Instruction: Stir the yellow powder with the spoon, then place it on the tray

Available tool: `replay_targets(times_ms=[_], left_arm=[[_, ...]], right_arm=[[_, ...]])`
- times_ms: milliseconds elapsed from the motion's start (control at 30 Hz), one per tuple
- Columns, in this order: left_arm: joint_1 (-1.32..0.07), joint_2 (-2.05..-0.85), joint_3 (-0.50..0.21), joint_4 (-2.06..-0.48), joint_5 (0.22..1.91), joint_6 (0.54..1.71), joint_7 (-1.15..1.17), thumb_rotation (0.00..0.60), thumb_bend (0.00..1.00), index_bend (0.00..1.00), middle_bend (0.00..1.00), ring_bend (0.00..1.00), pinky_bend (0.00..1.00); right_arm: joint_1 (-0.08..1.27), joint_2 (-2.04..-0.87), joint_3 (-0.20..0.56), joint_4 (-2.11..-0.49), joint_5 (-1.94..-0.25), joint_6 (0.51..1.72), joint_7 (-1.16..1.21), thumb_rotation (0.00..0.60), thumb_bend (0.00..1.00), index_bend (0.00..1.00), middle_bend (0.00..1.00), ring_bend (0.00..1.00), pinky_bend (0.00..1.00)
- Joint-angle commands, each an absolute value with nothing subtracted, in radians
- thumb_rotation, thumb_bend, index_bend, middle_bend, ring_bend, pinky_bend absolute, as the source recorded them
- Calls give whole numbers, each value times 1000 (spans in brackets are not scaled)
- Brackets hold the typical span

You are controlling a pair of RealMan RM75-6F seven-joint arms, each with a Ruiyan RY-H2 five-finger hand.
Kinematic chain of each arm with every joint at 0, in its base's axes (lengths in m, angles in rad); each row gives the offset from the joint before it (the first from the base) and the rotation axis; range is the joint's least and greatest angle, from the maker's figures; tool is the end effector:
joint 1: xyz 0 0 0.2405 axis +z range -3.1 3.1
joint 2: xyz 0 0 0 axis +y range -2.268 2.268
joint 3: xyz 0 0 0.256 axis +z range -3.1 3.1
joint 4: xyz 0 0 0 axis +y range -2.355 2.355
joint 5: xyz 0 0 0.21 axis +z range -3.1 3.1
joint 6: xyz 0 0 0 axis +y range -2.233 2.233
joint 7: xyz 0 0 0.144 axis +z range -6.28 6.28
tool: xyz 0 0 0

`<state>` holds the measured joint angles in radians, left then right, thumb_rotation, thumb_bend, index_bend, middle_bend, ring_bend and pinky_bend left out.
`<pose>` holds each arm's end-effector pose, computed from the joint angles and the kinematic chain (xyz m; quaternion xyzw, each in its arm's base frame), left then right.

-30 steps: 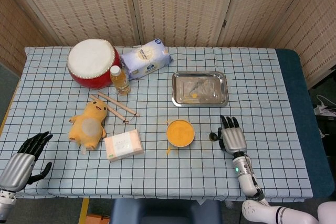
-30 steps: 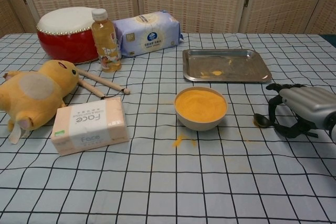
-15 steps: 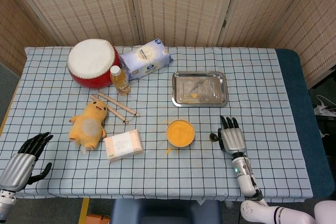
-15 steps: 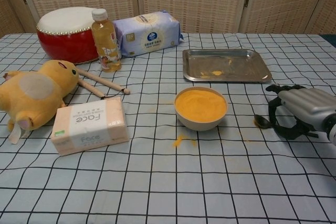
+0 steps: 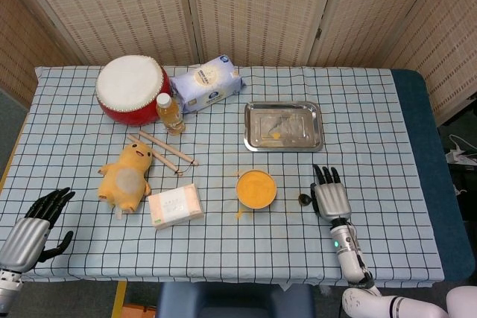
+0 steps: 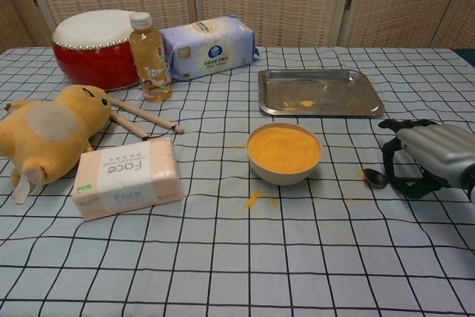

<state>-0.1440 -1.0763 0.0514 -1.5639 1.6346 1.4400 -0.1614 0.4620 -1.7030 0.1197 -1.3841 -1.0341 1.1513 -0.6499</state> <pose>-0.3085 0.1766 0.1508 -0.6548 -0.4074 -0.3947 0.4996 -0.2388 -0.2778 -0.0427 0.6989 -0.3931 0.2458 0.5445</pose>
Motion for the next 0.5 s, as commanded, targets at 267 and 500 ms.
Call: replay_targets(times_ms=[267,500], left_arm=[[-139,-1075,50,-1564,1637,1453,-163,600,446,0,0,0,102],[-140,-1077,52,-1564,1645,1455,-161,600,446,0,0,0,102]], right_arm=[[461,-1651,141,-1476,-1089,1214,-644,600,396,670,0,0,0],[525,-1644,206,-1556,-1085,1197,-683,600,396,669,0,0,0]])
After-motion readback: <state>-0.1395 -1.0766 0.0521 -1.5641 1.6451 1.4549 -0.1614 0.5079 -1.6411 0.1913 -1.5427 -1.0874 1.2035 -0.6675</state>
